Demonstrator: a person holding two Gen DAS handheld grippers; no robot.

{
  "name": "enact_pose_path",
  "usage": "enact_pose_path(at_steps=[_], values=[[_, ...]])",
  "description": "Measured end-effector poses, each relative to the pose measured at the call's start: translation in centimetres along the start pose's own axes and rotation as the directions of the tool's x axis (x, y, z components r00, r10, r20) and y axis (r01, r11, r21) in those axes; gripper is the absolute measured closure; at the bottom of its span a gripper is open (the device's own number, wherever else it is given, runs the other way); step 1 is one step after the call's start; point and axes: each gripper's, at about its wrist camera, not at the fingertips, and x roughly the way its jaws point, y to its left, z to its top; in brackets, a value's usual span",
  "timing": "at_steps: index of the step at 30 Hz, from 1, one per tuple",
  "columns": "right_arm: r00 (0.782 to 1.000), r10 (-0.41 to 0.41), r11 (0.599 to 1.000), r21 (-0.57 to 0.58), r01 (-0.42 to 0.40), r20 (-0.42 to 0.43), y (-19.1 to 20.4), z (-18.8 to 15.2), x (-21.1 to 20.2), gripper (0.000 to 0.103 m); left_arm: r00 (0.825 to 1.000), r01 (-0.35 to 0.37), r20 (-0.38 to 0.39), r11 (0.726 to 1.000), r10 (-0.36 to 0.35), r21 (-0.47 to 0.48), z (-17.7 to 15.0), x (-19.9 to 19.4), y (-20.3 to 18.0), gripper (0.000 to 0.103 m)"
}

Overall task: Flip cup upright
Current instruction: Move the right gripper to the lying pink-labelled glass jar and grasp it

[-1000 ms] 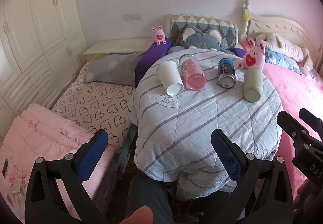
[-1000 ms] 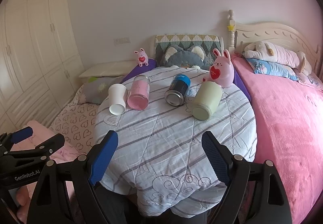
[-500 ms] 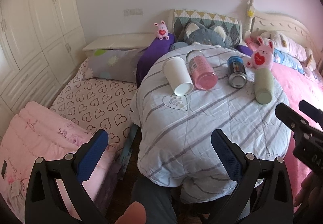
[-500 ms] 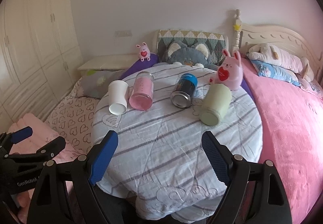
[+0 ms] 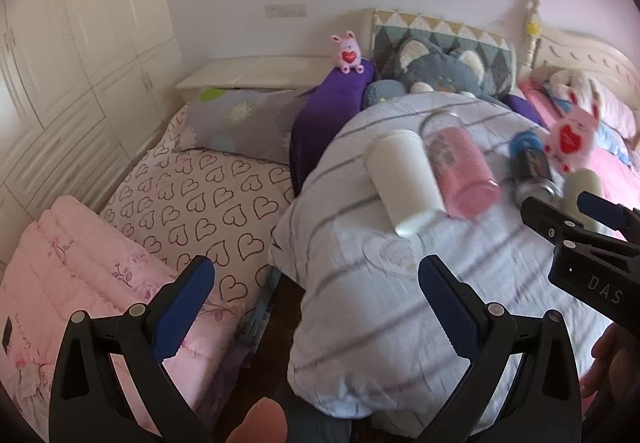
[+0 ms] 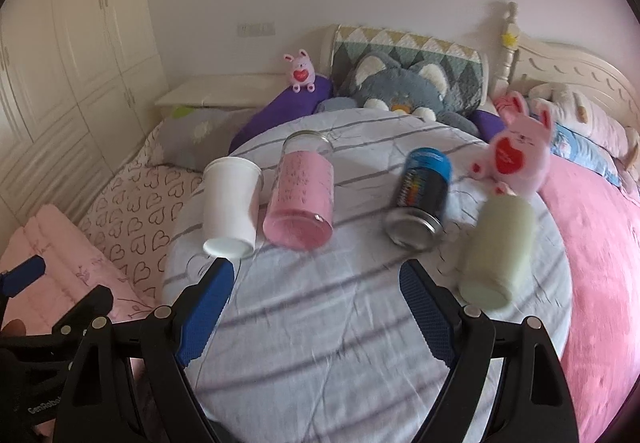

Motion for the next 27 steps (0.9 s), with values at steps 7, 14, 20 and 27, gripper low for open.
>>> enact_pose_path(at_steps=[7, 14, 20, 27], values=[[0.997, 0.008, 1.000, -0.023, -0.009, -0.071, 0.4, 2.8, 5.7, 0.017, 0.999, -0.044, -0.025, 0.999, 0.043, -0.023, 2.3, 5.0, 0.9, 0.000], [0.991, 0.006, 1.000, -0.017, -0.008, -0.137, 0.3, 4.4, 9.9, 0.017, 0.998, -0.045, -0.056, 0.999, 0.043, -0.030, 3.1, 8.4, 1.2, 0.000], [0.982, 0.013, 1.000, -0.022, -0.017, -0.188, 0.4, 4.7, 12.4, 0.017, 0.996, -0.036, -0.082, 0.999, 0.034, -0.028, 3.0, 10.1, 1.3, 0.000], [0.972, 0.036, 0.999, -0.009, -0.039, -0.233, 0.2, 4.3, 14.9, 0.019, 0.995, -0.038, -0.093, 0.999, 0.037, -0.018, 2.9, 10.6, 1.2, 0.000]])
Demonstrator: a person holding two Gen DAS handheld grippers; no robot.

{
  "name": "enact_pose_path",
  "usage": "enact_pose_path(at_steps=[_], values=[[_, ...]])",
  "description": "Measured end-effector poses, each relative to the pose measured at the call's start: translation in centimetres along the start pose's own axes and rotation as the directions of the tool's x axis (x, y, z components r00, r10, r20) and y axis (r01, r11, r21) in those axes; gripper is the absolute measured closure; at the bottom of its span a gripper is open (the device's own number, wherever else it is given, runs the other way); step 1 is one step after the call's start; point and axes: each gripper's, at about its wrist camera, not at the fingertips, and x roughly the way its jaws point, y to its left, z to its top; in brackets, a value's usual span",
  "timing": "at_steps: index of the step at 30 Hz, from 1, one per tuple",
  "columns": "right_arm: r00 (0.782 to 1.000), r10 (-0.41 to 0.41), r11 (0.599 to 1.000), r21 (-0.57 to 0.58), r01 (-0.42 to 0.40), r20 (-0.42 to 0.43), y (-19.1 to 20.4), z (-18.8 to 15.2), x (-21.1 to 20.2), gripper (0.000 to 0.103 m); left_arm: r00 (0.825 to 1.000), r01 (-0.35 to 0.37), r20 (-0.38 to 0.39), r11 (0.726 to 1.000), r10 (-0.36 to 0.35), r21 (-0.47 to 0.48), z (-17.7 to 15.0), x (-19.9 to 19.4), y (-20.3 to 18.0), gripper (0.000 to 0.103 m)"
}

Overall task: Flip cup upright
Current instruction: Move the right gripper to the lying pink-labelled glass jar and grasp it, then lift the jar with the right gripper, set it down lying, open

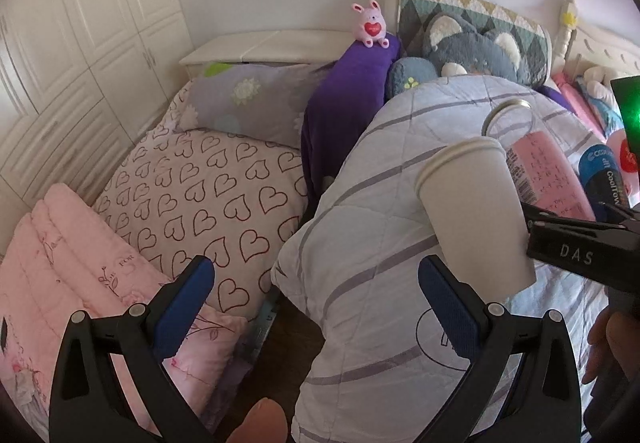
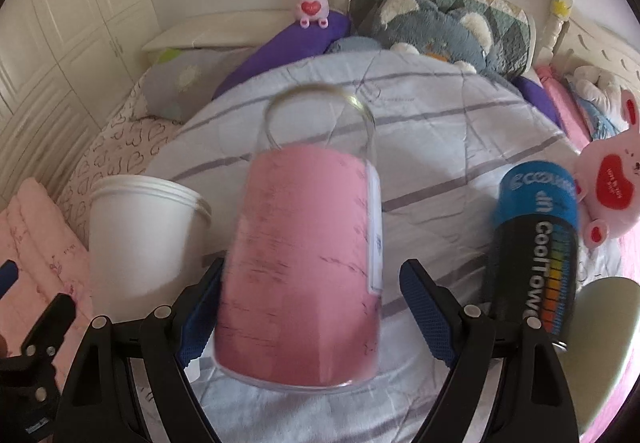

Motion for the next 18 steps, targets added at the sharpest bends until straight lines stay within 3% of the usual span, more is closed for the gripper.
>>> enact_pose_path(at_steps=[3, 10, 18], values=[[1.000, 0.020, 1.000, 0.019, -0.020, 0.019, -0.5, -0.1, -0.2, 0.033, 1.000, -0.005, -0.003, 1.000, 0.005, 0.003, 0.2, 0.1, -0.2, 0.000], [0.997, 0.057, 0.997, 0.042, -0.059, 0.056, -1.5, -0.4, -1.5, 0.033, 1.000, -0.007, 0.007, 1.000, 0.007, 0.007, -0.2, -0.8, -0.4, 0.000], [0.989, 0.083, 0.995, 0.050, -0.090, 0.118, -2.5, -2.1, -5.9, 0.033, 0.999, -0.014, 0.041, 1.000, 0.013, 0.025, -1.0, -4.4, -0.6, 0.000]])
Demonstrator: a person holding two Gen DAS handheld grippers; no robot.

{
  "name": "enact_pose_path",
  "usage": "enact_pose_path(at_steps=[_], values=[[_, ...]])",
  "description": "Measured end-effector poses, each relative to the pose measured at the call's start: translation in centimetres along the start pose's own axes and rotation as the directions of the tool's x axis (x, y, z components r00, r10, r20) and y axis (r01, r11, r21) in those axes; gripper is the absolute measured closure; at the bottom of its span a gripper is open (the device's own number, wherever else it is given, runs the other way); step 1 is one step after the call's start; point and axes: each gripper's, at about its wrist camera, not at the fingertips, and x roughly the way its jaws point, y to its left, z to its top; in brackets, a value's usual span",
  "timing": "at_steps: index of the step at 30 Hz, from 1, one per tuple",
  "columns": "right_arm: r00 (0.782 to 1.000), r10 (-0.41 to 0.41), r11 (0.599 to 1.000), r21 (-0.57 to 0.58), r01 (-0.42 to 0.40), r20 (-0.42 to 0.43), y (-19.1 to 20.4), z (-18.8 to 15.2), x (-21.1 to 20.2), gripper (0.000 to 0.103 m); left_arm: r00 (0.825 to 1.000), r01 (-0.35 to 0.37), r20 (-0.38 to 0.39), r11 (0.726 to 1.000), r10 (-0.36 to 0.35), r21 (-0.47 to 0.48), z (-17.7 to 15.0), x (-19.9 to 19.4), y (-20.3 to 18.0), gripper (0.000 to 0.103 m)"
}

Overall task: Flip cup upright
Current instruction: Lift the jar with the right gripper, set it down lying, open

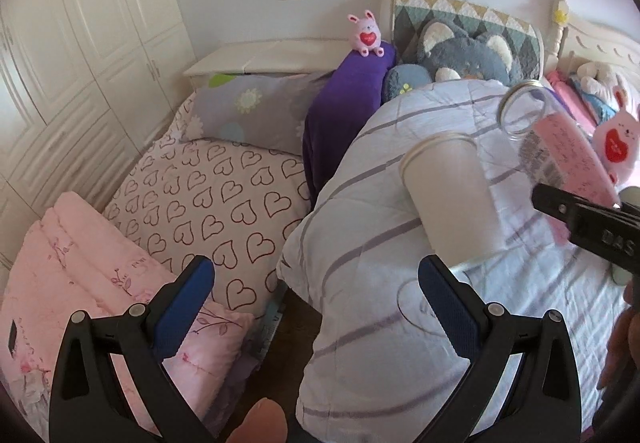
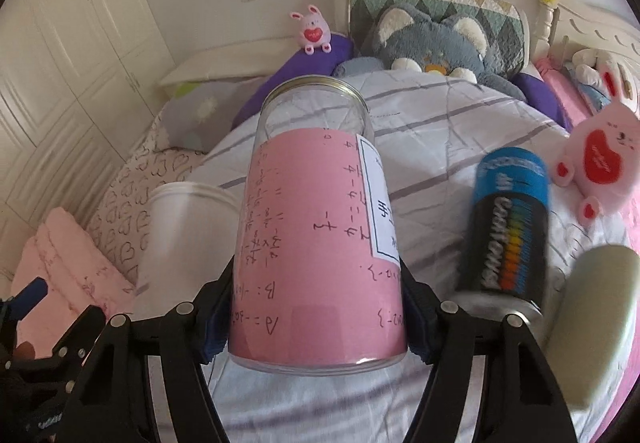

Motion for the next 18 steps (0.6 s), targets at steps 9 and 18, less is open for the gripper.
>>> enact_pose_path(at_steps=[9, 18], values=[[0.999, -0.020, 0.999, 0.040, 0.019, 0.033, 0.1, -7.3, -8.7, 0.033, 0.999, 0.035, 0.039, 0.999, -0.036, 0.032, -2.9, -5.4, -1.5, 0.000], [0.999, -0.039, 0.991, 0.124, 0.041, -0.012, -1.2, -13.8, -10.3, 0.033, 0.997, 0.067, 0.023, 0.993, -0.070, 0.100, -8.0, -8.9, -4.4, 0.000]])
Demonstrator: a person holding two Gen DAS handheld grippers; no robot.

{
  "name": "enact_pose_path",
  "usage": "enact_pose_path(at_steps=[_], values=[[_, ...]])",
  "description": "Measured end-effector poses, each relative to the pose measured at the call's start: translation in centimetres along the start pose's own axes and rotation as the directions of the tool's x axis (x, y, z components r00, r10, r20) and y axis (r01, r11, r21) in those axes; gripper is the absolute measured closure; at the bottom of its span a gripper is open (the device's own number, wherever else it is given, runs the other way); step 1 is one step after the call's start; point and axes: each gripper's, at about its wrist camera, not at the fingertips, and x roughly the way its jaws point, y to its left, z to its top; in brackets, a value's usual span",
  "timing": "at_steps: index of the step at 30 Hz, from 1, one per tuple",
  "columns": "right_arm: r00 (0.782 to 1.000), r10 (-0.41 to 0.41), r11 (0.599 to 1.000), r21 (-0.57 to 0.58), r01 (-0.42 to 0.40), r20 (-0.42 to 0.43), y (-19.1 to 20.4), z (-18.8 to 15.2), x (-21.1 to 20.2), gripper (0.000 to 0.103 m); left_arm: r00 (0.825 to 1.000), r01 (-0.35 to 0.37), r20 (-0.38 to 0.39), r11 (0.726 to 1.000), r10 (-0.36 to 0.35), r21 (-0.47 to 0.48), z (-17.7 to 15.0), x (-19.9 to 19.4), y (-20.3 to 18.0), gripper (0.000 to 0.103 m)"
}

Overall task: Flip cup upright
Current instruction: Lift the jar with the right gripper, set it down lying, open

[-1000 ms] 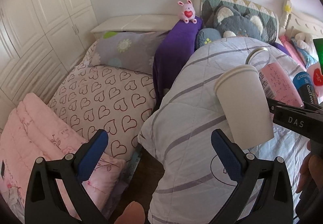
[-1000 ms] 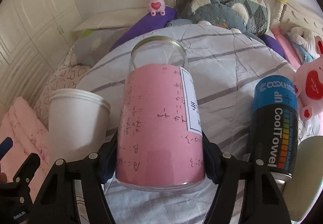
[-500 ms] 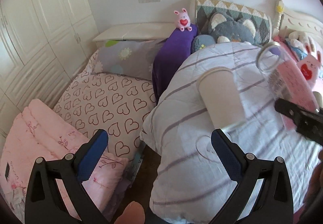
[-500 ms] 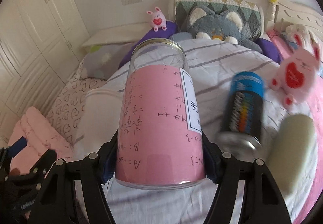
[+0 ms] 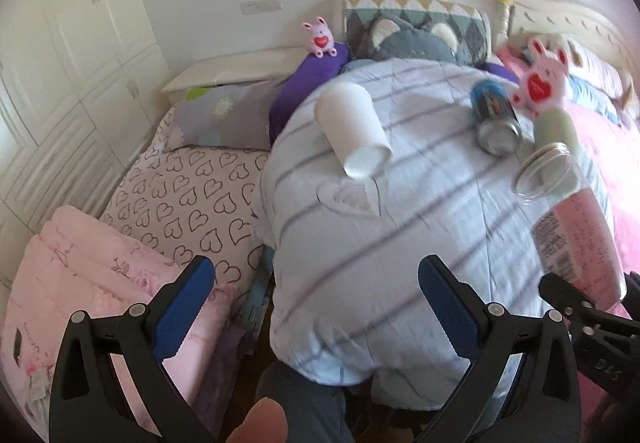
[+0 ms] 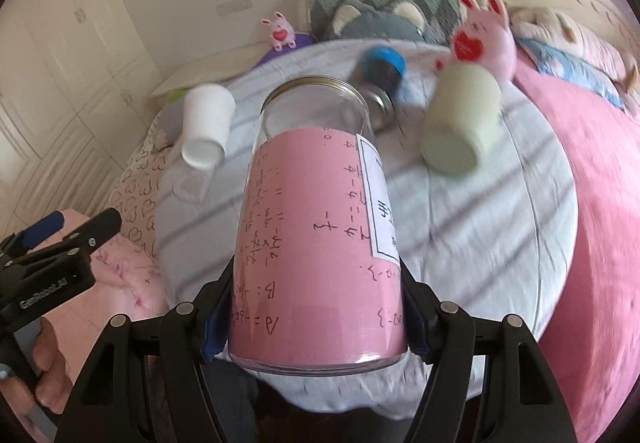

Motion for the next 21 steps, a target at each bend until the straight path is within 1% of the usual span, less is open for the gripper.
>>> enact_pose_path(at_steps=[2, 5, 6, 7, 9, 11, 12, 13, 14, 17, 19, 21], values=[[1.000, 0.007, 1.000, 0.013, -0.006, -0.014, -0.6, -0.9, 0.4, 0.033, 1.000, 0.004, -0.009, 1.000, -0.004, 0.001, -0.6, -0.4, -0.5, 0.000], [0.999, 0.003, 1.000, 0.018, -0.003, -0.036, -0.9, -1.2, 2.1, 0.033, 1.000, -0.002, -0.017, 1.000, 0.002, 0.000, -1.7, -1.0, -0.9, 0.000], [0.999, 0.001, 1.000, 0.017, 0.000, -0.042, -0.9, -1.1, 2.9, 0.033, 1.000, -0.003, -0.019, 1.000, 0.003, -0.002, -1.9, -1.1, -1.0, 0.000], [0.999, -0.005, 1.000, 0.016, 0.005, -0.043, -0.5, -1.8, 2.9, 0.033, 1.000, -0.002, -0.019, 1.000, 0.002, -0.003, -2.1, -1.4, -1.1, 0.000], [0.999, -0.009, 1.000, 0.012, 0.009, -0.047, -0.5, -1.5, 3.9, 0.033, 1.000, -0.008, -0.015, 1.000, 0.008, 0.004, -2.3, -1.8, -1.4, 0.000], [0.999, -0.010, 1.000, 0.008, 0.010, -0.043, -0.5, -1.3, 3.8, 0.033, 1.000, -0.012, -0.010, 1.000, 0.013, 0.008, -2.6, -2.1, -1.6, 0.000], [0.999, -0.012, 1.000, 0.002, 0.012, -0.047, -0.4, -0.9, 4.0, 0.029, 1.000, -0.013, -0.010, 1.000, 0.013, 0.008, -2.7, -2.2, -1.6, 0.000], [0.999, -0.009, 1.000, -0.003, 0.008, -0.047, -0.4, -1.2, 3.9, 0.023, 1.000, -0.011, -0.009, 1.000, 0.011, 0.007, -2.7, -2.3, -1.7, 0.000], [0.999, -0.006, 1.000, -0.006, 0.006, -0.038, -0.3, -1.0, 3.8, 0.020, 1.000, -0.010, -0.008, 1.000, 0.010, 0.007, -2.7, -2.4, -1.8, 0.000], [1.000, -0.013, 1.000, -0.024, 0.012, -0.023, -0.2, -1.3, 2.8, 0.020, 1.000, -0.008, -0.001, 1.000, 0.008, 0.004, -2.6, -3.0, -2.1, 0.000], [1.000, -0.011, 1.000, -0.028, 0.011, -0.002, -0.6, -2.1, 1.4, 0.020, 1.000, -0.003, 0.003, 1.000, 0.003, 0.002, -2.6, -3.4, -2.2, 0.000], [1.000, -0.019, 0.999, -0.029, 0.020, 0.022, -0.7, -2.2, 0.1, 0.020, 1.000, 0.000, 0.015, 1.000, 0.000, -0.002, -2.5, -4.2, -2.4, 0.000]])
